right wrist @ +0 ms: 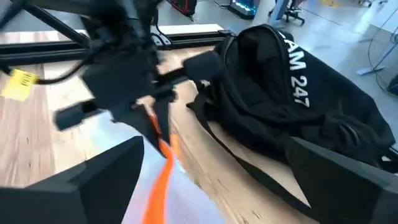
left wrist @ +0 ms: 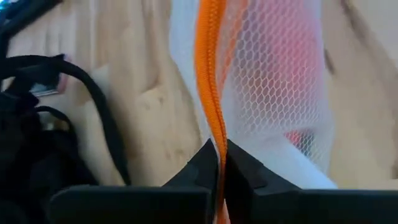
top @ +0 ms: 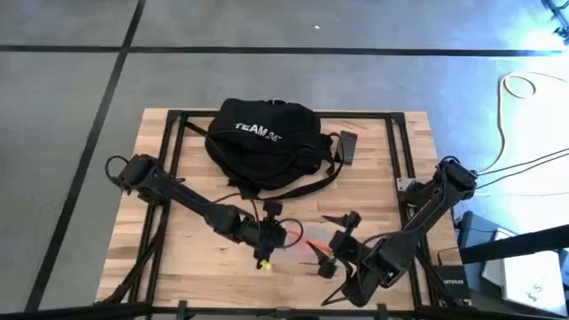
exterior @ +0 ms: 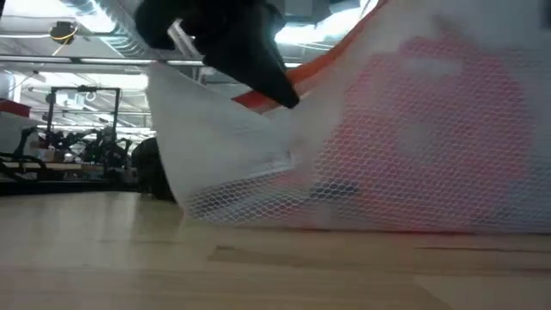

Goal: Unpack backpack
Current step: Put the white zip bag into the black bag

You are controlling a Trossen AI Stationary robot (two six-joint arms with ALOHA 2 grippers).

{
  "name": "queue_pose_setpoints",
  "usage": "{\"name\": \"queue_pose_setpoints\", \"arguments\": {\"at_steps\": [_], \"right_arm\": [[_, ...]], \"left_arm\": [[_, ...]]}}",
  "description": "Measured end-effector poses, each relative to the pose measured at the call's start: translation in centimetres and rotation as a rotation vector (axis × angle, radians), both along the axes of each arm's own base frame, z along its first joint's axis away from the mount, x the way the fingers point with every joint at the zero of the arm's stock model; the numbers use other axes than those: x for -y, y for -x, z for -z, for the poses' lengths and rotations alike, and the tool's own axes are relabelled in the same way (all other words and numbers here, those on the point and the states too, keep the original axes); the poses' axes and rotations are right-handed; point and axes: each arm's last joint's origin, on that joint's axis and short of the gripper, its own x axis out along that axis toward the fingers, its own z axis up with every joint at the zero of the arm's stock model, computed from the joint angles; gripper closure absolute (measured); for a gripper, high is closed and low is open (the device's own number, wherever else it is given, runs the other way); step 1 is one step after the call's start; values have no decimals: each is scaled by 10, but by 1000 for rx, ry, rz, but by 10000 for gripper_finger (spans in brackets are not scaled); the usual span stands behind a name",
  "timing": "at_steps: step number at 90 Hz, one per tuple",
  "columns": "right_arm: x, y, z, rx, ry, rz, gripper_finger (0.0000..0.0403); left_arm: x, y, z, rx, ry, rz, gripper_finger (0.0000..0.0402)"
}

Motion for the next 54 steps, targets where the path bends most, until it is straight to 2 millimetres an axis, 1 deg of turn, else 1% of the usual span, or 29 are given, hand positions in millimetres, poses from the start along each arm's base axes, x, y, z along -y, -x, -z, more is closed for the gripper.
{"name": "queue_pose_setpoints", "arguments": {"at_steps": [10, 18, 33, 49, 54], "right_arm": [[2, -6, -1, -20, 3, -20, 28], [7, -11, 1, -86, -40, -41, 29], [26, -28, 6, -211, -140, -60, 29], [43, -42, 8, -308, -173, -102, 29], [47, -44, 9, -337, -212, -117, 29]], "left_arm": [[-7, -2, -2, 5, -11, -12, 401], [-10, -4, -5, 22, -2, -14, 401], [-10, -5, -15, 75, 46, 20, 401], [-8, -9, -19, 113, 56, 61, 401], [-8, -9, -19, 115, 50, 67, 401]]}}
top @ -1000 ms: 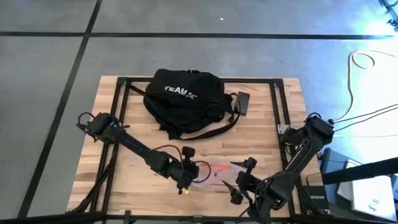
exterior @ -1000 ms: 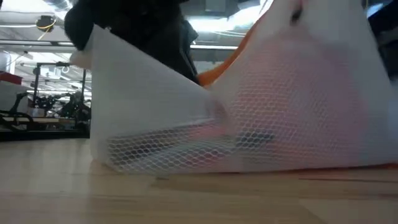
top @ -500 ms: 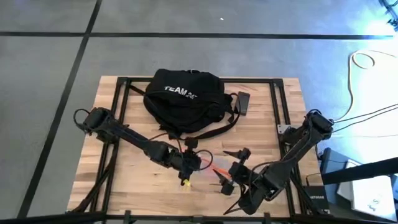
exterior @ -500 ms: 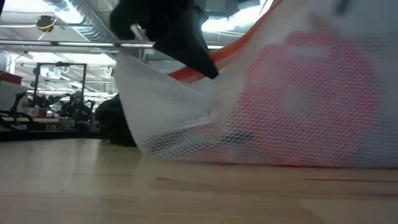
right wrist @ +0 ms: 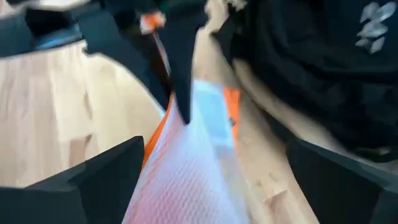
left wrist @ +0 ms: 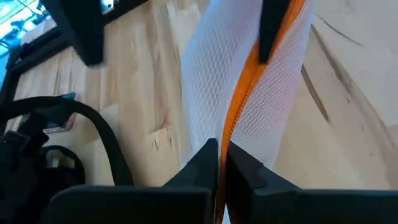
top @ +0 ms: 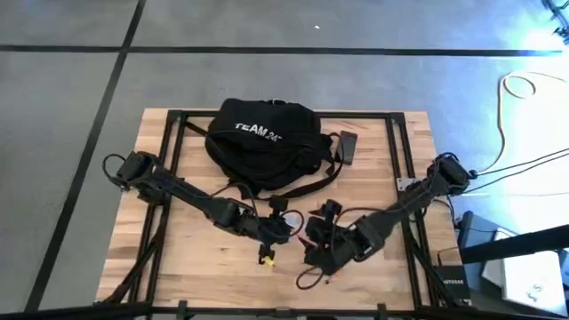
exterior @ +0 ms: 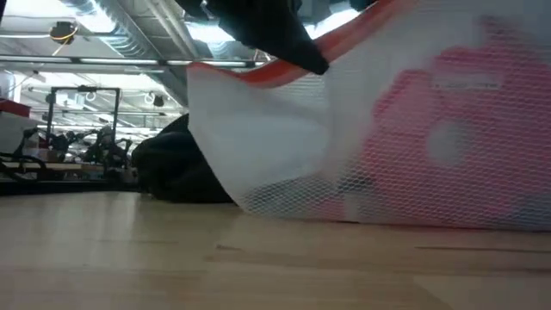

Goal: Unpack backpack
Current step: Put the white zip bag into the black bag

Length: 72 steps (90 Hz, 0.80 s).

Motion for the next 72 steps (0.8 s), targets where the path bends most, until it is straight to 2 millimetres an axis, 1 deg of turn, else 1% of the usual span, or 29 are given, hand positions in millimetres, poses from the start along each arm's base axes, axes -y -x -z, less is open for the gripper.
{"name": "queue_pose_setpoints", "arguments": {"at_steps": [9, 26, 32, 37, 46, 57, 72], "right_arm": [[3, -5, 0, -15, -72, -25, 29], [-6, -16, -7, 63, -207, -124, 29], [-7, -17, -5, 52, -212, -130, 31], [-7, -16, 0, 17, -193, -127, 41], [-3, -10, 8, -69, -176, -76, 81], [4, -6, 10, -96, -153, 16, 150], [2, -7, 9, -93, -177, -15, 240]], "left_arm": [[-3, -1, 0, 0, -2, -4, 401], [-9, -3, 0, -7, 24, 2, 401], [-9, -4, 0, -7, 28, 1, 401], [-9, -3, 0, -8, 29, 2, 401], [-8, -3, 0, -8, 31, 2, 401], [-5, -2, 0, -8, 41, 1, 401], [-5, -2, 0, -5, 48, -4, 401]]}}
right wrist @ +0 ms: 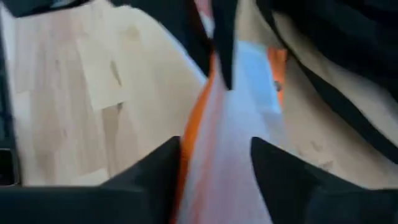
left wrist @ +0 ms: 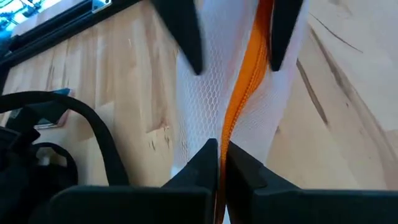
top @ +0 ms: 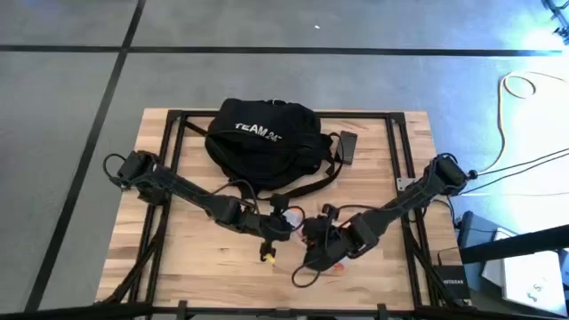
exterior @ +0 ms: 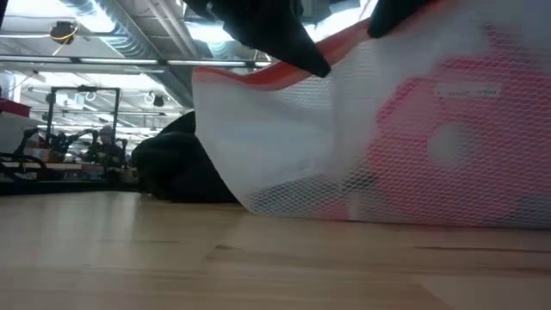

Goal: Unpack backpack
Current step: Put the white zip bag into the black bag

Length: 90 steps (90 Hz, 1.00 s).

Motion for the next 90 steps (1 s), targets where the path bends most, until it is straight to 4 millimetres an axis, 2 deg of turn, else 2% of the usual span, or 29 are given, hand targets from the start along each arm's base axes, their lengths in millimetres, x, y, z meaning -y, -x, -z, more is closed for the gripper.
{"name": "queue_pose_setpoints", "arguments": {"at_steps": [30, 47, 61, 77, 90], "right_arm": [[-3, 0, 0, -39, -61, -60, 393], [-4, -1, 0, -32, -67, -76, 401], [-3, 0, 0, -39, -56, -85, 402], [-5, 3, 1, -57, -38, -89, 402], [-9, 11, 2, -86, -18, -83, 403]], "left_arm": [[0, 1, -4, 14, 7, -2, 401], [2, 2, -5, 15, -15, 18, 401], [3, 4, -24, 50, -119, 73, 386], [-2, 14, -76, 206, -105, 66, 324], [-10, 28, -91, 202, -100, 60, 250]]}}
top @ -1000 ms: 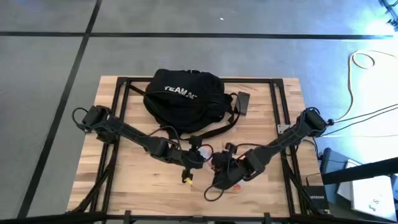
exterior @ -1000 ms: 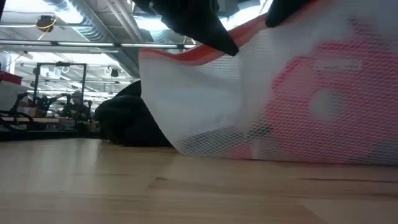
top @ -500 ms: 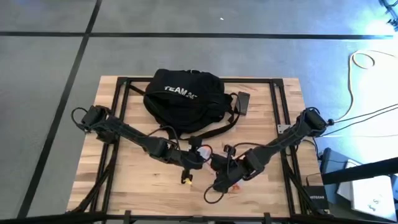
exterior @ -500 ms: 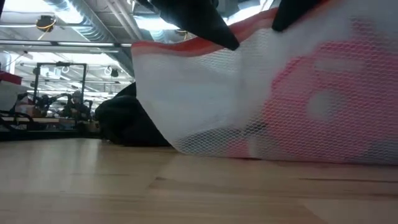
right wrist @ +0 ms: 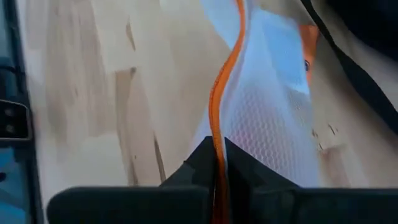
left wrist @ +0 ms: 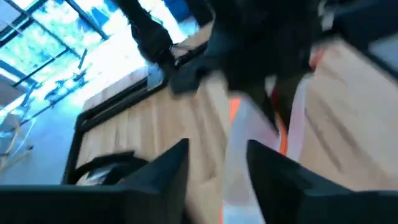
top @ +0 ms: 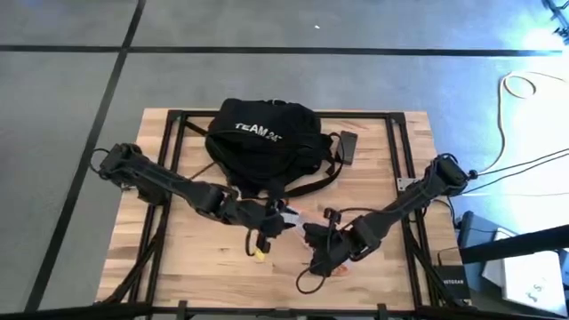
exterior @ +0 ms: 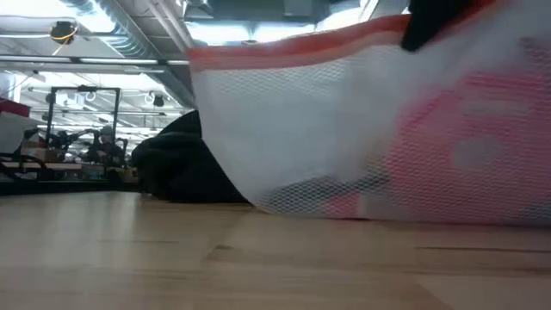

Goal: Unpack backpack
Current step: Put the white zip bag into the black bag

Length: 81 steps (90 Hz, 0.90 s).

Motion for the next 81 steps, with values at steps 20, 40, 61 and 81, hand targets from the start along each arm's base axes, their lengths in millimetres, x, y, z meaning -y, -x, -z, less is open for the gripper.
{"name": "queue_pose_setpoints", "arguments": {"at_steps": [20, 40, 61, 81], "right_arm": [[-12, 23, -2, -9, 64, 60, 403], [-25, 32, -3, 26, 61, 61, 403], [-29, 36, -3, 26, 66, 49, 403], [-26, 34, -3, 24, 95, 31, 403]], "left_arm": [[-53, 14, 12, -152, -57, -284, 181], [-117, 26, 83, -375, 39, -417, 196], [-149, 46, 130, -457, 171, -497, 218], [-152, 43, 145, -364, 223, -454, 224]]}}
